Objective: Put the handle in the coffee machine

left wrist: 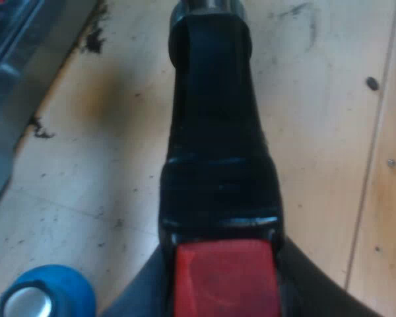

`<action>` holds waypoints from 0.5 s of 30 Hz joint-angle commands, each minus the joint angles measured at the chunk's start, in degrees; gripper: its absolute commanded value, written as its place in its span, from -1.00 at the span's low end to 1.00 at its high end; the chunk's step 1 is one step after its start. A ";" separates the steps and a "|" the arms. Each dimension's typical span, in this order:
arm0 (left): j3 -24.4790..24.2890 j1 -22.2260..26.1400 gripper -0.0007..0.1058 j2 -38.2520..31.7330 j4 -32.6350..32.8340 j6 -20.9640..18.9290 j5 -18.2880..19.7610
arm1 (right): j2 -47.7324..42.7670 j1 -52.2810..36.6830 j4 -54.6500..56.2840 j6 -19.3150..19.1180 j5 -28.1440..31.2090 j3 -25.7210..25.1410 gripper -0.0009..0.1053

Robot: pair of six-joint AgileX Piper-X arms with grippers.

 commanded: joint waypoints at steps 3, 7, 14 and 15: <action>-0.38 6.24 -0.98 2.53 -4.12 0.32 4.70 | 1.03 0.27 -0.30 -0.89 2.16 -0.54 0.31; -0.38 10.47 -0.98 3.46 -4.36 5.05 4.69 | 2.78 0.27 -1.24 -0.89 3.14 -0.54 0.31; -0.38 11.63 -0.98 6.21 -5.72 9.24 4.86 | 7.79 0.27 -7.96 -0.89 7.26 -0.54 0.31; -0.38 11.63 -0.98 6.85 -6.43 9.24 4.87 | 8.59 0.27 -8.86 -0.89 8.20 -0.54 0.31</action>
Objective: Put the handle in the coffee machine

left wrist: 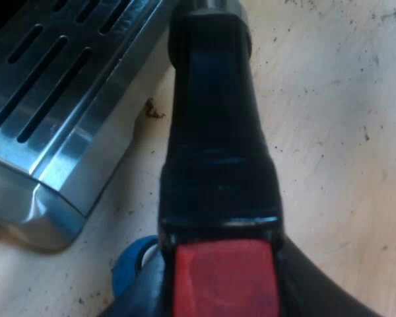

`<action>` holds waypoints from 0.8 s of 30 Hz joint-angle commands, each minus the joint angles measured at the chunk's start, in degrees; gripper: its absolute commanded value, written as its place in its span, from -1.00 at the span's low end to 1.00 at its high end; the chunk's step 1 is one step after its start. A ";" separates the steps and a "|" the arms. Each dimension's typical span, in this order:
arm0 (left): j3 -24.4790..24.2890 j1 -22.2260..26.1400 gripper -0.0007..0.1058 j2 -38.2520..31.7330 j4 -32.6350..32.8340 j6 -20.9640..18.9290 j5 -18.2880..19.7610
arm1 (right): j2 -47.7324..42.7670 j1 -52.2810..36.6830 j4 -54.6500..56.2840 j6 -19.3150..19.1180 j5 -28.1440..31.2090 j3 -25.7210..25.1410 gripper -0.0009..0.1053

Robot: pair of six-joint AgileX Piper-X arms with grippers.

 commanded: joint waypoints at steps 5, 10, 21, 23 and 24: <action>-0.38 1.92 -0.98 2.88 -4.47 0.81 4.52 | 3.08 0.03 -5.07 -1.61 6.90 -0.54 0.31; -0.53 6.69 -0.98 3.75 -5.98 3.95 6.50 | 3.07 -0.28 -5.10 -1.60 6.76 -0.54 0.31; -5.01 6.80 -0.98 11.51 -5.14 6.88 10.49 | 2.95 -5.39 -5.66 -1.60 5.10 -0.54 0.31; -6.21 6.80 -0.98 13.03 -5.34 6.88 10.80 | 3.09 -5.96 -5.66 -1.60 5.10 -0.54 0.31; -7.02 6.80 -0.98 14.16 -5.34 7.60 10.79 | 3.31 -6.00 -6.11 -1.60 5.10 -0.54 0.31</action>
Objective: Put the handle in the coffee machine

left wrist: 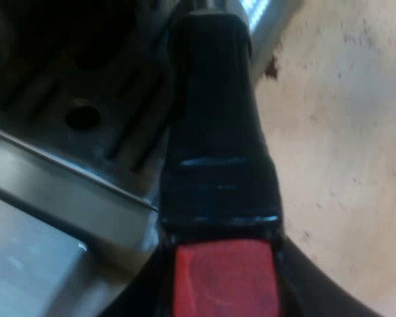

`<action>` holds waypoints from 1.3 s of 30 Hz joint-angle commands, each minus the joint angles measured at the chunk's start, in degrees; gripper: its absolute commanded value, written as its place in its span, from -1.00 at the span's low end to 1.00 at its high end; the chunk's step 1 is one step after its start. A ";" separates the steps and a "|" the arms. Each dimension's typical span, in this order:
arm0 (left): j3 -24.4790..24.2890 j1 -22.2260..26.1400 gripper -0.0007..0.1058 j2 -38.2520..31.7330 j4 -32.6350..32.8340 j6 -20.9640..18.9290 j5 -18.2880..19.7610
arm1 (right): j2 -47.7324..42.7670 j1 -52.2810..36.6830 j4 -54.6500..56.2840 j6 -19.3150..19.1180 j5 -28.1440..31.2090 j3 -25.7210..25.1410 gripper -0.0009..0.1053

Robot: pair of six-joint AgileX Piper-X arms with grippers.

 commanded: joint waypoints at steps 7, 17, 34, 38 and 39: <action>-6.40 -0.07 -0.98 6.69 -0.01 2.20 4.51 | 4.77 -0.58 -12.29 -8.33 -0.12 -0.42 0.31; -11.27 -2.36 -0.98 10.31 0.40 3.17 5.62 | 7.70 -5.82 -23.67 -16.60 -5.14 -0.42 0.31; -14.00 -2.55 -0.98 10.91 -1.68 1.46 8.17 | 9.47 -7.05 -27.24 -19.17 -5.98 -0.42 0.31; -14.00 -2.55 -0.98 10.91 -1.09 1.46 8.30 | 9.96 -7.15 -27.24 -19.17 -5.83 -0.42 0.31; -14.00 -2.55 -0.98 10.91 -0.72 1.56 8.30 | 10.04 -7.31 -27.24 -19.17 -5.85 -0.42 0.31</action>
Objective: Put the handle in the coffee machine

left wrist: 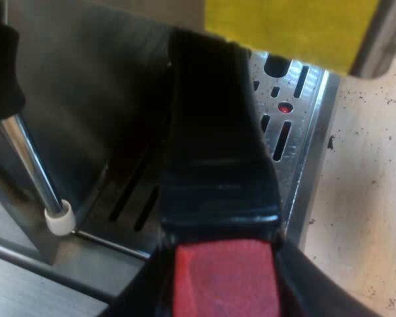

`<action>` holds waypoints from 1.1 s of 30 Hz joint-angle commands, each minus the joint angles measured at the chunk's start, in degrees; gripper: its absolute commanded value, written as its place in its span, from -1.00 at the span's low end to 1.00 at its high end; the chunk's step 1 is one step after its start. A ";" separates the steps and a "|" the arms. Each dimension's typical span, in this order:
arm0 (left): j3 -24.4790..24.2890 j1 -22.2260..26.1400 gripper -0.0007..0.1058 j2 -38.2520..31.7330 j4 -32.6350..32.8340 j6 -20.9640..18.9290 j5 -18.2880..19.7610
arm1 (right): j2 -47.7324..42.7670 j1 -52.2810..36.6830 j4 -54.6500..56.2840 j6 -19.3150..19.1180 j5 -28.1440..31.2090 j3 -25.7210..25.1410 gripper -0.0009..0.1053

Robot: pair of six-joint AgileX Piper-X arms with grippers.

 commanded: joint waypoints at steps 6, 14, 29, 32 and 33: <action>-3.35 -0.28 -0.98 -0.39 4.57 1.65 6.37 | 1.77 -2.21 -0.36 -0.74 0.23 -0.29 0.31; -4.65 0.01 -0.98 -1.07 8.09 4.11 6.91 | 3.90 -5.75 -2.66 -0.66 -1.63 -0.29 0.31; -4.65 0.01 -0.98 -2.11 11.15 8.83 7.76 | 11.07 -10.41 -20.60 -9.78 -8.02 -0.29 -0.32; -4.65 0.01 -0.98 -2.11 11.29 8.83 7.76 | 12.56 -11.26 -25.13 -11.72 -8.34 -0.29 -0.35; -4.65 0.01 -0.98 -2.11 11.29 8.83 7.76 | 13.15 -11.71 -27.13 -13.06 -8.35 -0.29 -0.35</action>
